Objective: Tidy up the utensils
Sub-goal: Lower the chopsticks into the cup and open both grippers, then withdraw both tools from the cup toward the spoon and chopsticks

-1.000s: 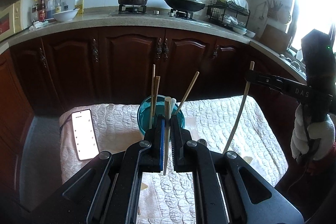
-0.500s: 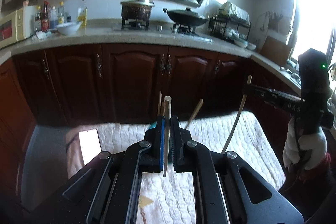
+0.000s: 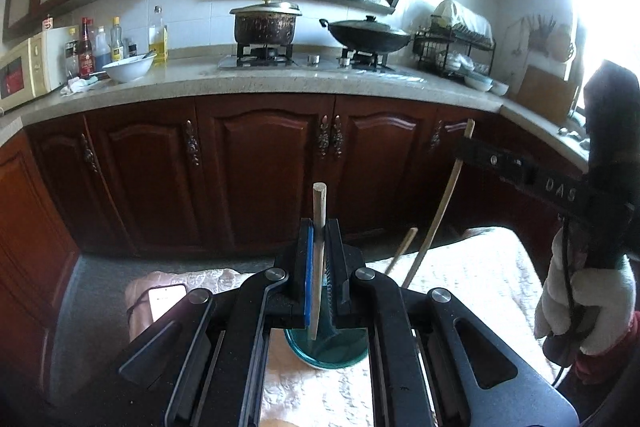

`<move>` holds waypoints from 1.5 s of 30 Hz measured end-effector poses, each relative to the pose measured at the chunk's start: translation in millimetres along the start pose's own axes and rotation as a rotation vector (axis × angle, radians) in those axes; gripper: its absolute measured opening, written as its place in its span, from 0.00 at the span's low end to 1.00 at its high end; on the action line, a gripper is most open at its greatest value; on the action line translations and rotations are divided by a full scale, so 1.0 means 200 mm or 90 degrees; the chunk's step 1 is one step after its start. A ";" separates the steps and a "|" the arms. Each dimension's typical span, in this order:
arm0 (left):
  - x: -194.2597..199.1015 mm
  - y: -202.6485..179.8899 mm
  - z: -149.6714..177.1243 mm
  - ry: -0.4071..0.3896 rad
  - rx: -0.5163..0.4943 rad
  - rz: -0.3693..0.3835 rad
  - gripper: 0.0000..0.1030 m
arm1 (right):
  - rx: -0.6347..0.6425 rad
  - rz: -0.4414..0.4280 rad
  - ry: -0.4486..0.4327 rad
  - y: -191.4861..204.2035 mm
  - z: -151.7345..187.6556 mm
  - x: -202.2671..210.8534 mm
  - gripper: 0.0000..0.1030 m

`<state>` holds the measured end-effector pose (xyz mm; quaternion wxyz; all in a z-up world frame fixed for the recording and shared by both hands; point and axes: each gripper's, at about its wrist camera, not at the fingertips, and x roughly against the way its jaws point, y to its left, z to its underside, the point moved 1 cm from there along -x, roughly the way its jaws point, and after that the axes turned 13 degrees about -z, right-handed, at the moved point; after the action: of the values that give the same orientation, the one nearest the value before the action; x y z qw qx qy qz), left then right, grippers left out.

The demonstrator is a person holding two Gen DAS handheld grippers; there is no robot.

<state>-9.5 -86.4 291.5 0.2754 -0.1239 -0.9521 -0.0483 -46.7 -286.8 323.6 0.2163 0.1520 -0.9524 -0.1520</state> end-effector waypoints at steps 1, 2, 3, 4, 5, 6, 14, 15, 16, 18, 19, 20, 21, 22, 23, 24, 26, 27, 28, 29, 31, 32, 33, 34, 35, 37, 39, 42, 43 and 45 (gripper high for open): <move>-0.03 0.00 0.01 0.003 0.000 -0.002 0.04 | -0.007 -0.003 -0.003 -0.02 0.00 -0.02 0.05; -0.06 0.00 0.02 0.009 0.000 -0.003 0.04 | -0.011 -0.002 -0.004 -0.04 0.00 -0.05 0.05; -0.09 0.00 0.02 0.016 0.001 -0.004 0.04 | -0.014 0.000 -0.004 -0.06 0.00 -0.08 0.05; -0.13 0.00 0.03 0.023 0.002 -0.005 0.04 | -0.017 0.001 -0.002 -0.07 0.01 -0.10 0.05; -0.15 0.00 0.05 0.027 0.002 -0.006 0.04 | -0.021 0.001 0.000 -0.09 0.02 -0.13 0.05; -0.18 0.00 0.06 0.032 0.002 -0.008 0.04 | -0.024 0.002 0.003 -0.11 0.03 -0.16 0.05; -0.33 -0.02 0.14 0.063 -0.001 -0.012 0.04 | -0.012 0.011 0.041 -0.16 0.14 -0.33 0.05; -0.34 -0.02 0.15 0.067 0.000 -0.012 0.04 | -0.015 0.009 0.047 -0.17 0.16 -0.35 0.05; -0.36 -0.02 0.16 0.070 0.000 -0.012 0.04 | -0.017 0.007 0.051 -0.18 0.17 -0.36 0.05; -0.38 -0.03 0.18 0.075 -0.003 -0.016 0.04 | -0.021 0.001 0.066 -0.18 0.20 -0.39 0.05; -0.39 -0.04 0.19 0.076 -0.006 -0.021 0.04 | -0.022 -0.002 0.076 -0.19 0.22 -0.41 0.05; -0.40 -0.04 0.21 0.077 -0.007 -0.024 0.04 | -0.021 -0.003 0.086 -0.19 0.25 -0.43 0.05; -0.41 -0.04 0.22 0.081 -0.005 -0.025 0.04 | -0.018 -0.003 0.096 -0.18 0.27 -0.44 0.05; -0.43 -0.04 0.23 0.088 0.000 -0.022 0.04 | -0.016 -0.004 0.107 -0.19 0.29 -0.46 0.05; -0.43 -0.03 0.23 0.090 0.005 -0.021 0.04 | -0.016 -0.004 0.114 -0.19 0.31 -0.47 0.05; -0.44 -0.03 0.24 0.088 0.007 -0.024 0.04 | -0.016 -0.004 0.124 -0.20 0.33 -0.49 0.05; -0.44 -0.03 0.24 0.090 0.012 -0.024 0.04 | -0.019 -0.003 0.141 -0.21 0.37 -0.51 0.05; -0.44 -0.03 0.24 0.093 0.015 -0.022 0.04 | -0.021 -0.003 0.146 -0.22 0.38 -0.51 0.05; -0.44 -0.03 0.24 0.095 0.015 -0.021 0.04 | -0.023 -0.003 0.145 -0.22 0.38 -0.51 0.05; -0.44 -0.03 0.23 0.097 0.016 -0.021 0.04 | -0.031 -0.003 0.147 -0.23 0.38 -0.50 0.05; -0.43 -0.02 0.23 0.100 0.023 -0.019 0.04 | -0.046 -0.014 0.150 -0.25 0.38 -0.49 0.06; -0.43 -0.01 0.23 0.102 0.029 -0.017 0.05 | -0.048 -0.016 0.149 -0.25 0.37 -0.48 0.09; -0.42 -0.01 0.23 0.104 0.033 -0.016 0.07 | -0.049 -0.021 0.147 -0.25 0.37 -0.47 0.19; -0.42 -0.01 0.23 0.104 0.038 -0.016 0.12 | -0.048 -0.024 0.145 -0.24 0.37 -0.45 0.25; -0.41 0.00 0.23 0.104 0.043 -0.015 0.16 | -0.044 -0.028 0.141 -0.24 0.37 -0.43 0.30; -0.39 0.00 0.24 0.104 0.048 -0.014 0.26 | -0.038 -0.030 0.141 -0.22 0.37 -0.40 0.30; -0.38 0.00 0.24 0.103 0.048 -0.015 0.27 | -0.032 -0.033 0.139 -0.20 0.38 -0.37 0.30; -0.34 0.00 0.25 0.100 0.048 -0.019 0.30 | -0.021 -0.029 0.136 -0.17 0.38 -0.34 0.30; -0.33 0.00 0.25 0.098 0.049 -0.020 0.33 | -0.020 -0.029 0.136 -0.17 0.38 -0.33 0.30; -0.31 0.00 0.27 0.096 0.052 -0.025 0.38 | -0.020 -0.027 0.133 -0.16 0.38 -0.30 0.30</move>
<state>13.5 -90.4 213.0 0.3502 -0.0901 -0.9320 -0.0242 -22.6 -277.2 224.0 0.3137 0.1837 -0.9186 -0.1550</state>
